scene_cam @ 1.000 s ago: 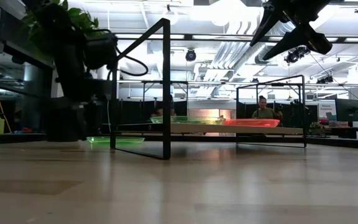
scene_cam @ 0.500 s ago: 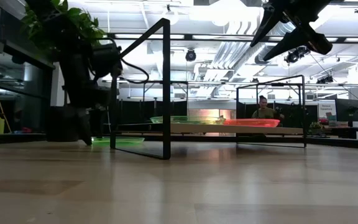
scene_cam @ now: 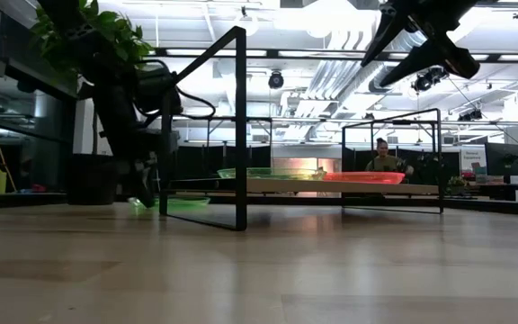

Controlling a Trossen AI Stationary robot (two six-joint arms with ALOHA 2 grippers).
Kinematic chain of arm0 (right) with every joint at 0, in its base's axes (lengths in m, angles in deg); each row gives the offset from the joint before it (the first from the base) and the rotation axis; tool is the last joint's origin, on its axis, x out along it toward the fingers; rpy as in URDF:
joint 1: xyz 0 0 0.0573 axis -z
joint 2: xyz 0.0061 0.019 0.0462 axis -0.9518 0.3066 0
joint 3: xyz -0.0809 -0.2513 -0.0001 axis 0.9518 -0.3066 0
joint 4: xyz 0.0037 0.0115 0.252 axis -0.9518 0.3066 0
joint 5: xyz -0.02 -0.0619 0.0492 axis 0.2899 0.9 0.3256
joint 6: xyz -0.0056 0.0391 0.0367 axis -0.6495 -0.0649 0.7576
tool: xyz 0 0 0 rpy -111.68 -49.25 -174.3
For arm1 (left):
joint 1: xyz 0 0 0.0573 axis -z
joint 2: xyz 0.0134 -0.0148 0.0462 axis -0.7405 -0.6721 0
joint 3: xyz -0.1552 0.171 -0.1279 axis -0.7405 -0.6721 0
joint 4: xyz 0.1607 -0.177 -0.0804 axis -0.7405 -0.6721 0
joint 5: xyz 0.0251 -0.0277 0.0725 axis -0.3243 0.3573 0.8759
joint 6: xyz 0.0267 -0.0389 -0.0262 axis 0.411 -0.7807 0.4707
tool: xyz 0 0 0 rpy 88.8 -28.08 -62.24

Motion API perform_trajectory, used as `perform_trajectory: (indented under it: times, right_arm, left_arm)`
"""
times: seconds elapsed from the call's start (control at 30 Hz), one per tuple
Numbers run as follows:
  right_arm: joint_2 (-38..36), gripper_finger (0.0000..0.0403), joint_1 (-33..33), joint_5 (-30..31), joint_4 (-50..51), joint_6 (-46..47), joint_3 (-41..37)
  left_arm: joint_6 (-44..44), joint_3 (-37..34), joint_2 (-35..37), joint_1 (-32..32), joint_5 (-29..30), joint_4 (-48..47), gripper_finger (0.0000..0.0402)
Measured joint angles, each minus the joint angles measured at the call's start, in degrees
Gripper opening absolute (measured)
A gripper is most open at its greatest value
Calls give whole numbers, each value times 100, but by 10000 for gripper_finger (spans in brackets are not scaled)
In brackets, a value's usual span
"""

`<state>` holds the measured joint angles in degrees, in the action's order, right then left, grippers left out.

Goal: Place and stack plates onto a shelf
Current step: Stack the top green plate on the top of the green plate on the shelf

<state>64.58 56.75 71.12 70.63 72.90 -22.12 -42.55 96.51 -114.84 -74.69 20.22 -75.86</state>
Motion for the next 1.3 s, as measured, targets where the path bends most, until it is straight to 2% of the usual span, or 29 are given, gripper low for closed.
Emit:
perform_trajectory:
  times: [0.2,0.3,0.47,0.63,0.77,1.03,1.13,1.3]
  right_arm:
    - [0,170,-1,-2,-81,2,0]
    - [0,170,-1,-4,-80,0,0]
    - [0,170,-1,-7,-74,-9,0]
    - [0,170,-1,-8,-70,-13,0]
    - [0,170,-1,-9,-68,-15,0]
    - [0,170,2,8,-67,-15,0]
    - [0,170,2,9,-68,-16,0]
    - [0,170,2,67,-69,-14,0]
  left_arm:
    - [-603,169,154,-10,-141,-378,2]
    - [-852,326,482,7,-449,-568,1]
    - [-902,637,1283,79,-533,-649,0]
    - [-783,1117,1921,191,-573,-718,0]
    - [-1033,1724,2091,369,-599,-887,0]
    - [-1380,3246,1681,1384,-652,-1712,0]
    - [-1561,3808,1244,1796,-430,-2096,0]
    - [-2582,4811,319,2210,-383,-2756,0]
